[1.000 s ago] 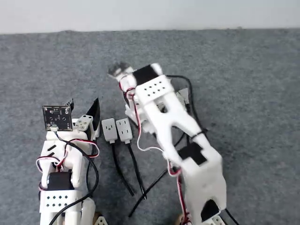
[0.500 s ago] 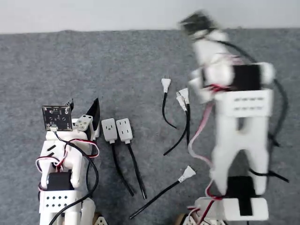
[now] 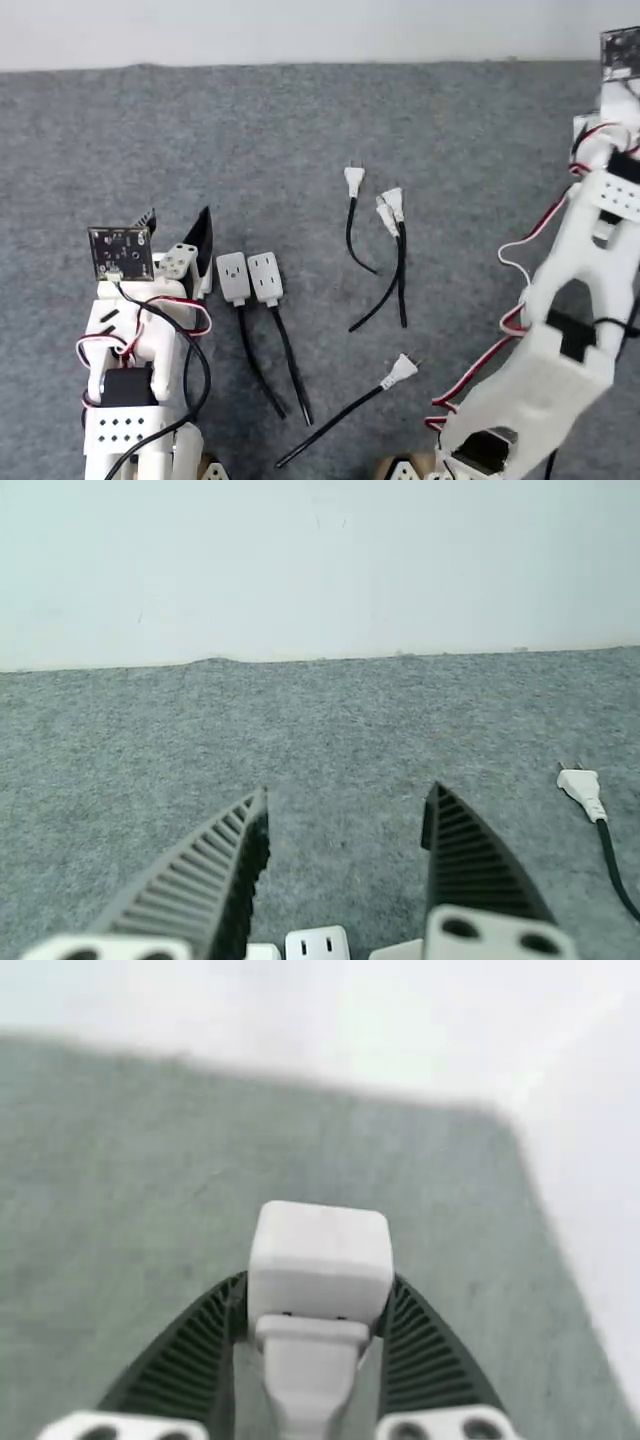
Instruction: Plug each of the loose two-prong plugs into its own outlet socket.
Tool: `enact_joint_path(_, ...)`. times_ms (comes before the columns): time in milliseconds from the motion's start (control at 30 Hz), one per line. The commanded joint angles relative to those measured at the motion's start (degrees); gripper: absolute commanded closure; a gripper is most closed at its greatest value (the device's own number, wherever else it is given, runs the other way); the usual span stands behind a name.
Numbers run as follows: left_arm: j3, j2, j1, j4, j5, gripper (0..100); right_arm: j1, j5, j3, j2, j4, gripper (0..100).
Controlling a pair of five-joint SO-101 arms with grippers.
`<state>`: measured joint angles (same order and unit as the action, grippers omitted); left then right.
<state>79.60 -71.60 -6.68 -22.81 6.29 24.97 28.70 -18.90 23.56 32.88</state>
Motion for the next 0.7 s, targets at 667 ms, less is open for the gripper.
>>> enact_joint_path(667, -0.1, -0.6, 0.2, 1.7, 0.3, 75, 0.0, 12.2, -67.4, 72.0, -21.2, 98.2)
